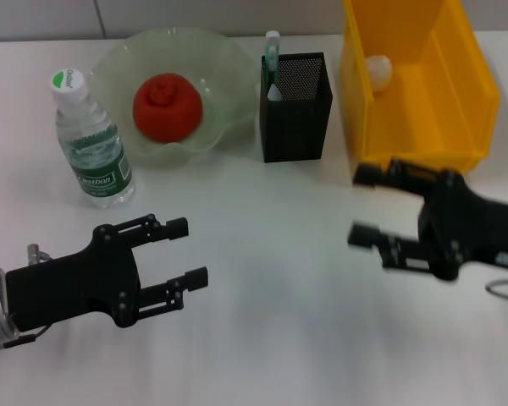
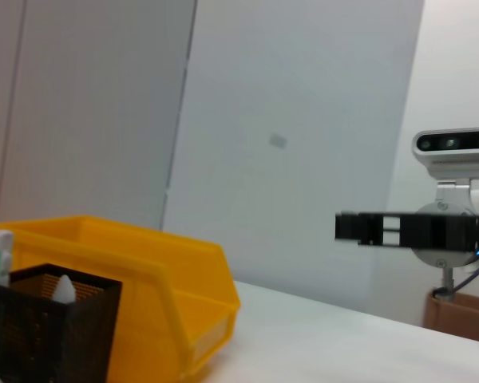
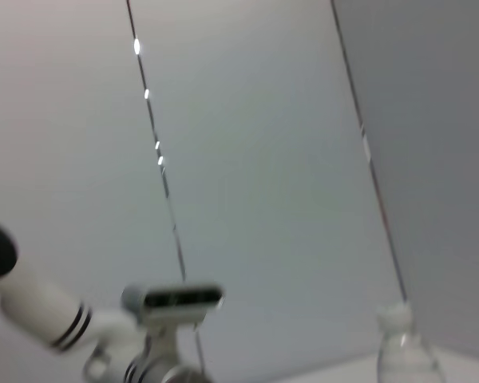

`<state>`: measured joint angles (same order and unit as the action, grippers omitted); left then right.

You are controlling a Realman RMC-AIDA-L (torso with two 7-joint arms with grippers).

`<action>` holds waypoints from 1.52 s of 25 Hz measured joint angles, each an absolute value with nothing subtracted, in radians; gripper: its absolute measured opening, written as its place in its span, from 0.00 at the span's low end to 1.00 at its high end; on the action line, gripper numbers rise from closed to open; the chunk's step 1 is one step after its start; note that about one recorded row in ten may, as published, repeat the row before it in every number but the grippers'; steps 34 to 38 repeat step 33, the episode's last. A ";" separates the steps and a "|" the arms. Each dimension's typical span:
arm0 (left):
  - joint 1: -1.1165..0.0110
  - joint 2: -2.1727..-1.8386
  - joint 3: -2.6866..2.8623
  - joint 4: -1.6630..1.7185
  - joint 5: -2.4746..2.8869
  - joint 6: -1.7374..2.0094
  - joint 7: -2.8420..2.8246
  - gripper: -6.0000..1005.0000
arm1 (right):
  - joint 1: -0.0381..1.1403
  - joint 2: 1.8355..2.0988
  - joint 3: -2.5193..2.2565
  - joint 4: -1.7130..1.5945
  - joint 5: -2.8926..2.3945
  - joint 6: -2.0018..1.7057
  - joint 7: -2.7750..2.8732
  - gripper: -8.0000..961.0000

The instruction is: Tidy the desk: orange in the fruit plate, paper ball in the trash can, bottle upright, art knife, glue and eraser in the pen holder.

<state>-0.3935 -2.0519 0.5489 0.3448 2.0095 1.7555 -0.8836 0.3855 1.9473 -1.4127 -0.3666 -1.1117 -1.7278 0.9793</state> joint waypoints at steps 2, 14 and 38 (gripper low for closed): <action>-0.403 -2.044 0.568 0.347 2.013 1.760 -0.901 0.70 | 0.383 1.942 -1.413 -0.365 -1.132 -1.723 0.979 0.79; -0.471 -2.012 0.630 0.350 2.051 1.769 -0.954 0.70 | 0.395 1.941 -1.364 -0.351 -1.338 -1.630 0.974 0.79; -0.484 -2.011 0.631 0.362 2.091 1.766 -0.959 0.70 | 0.410 1.945 -1.364 -0.348 -1.341 -1.621 0.984 0.79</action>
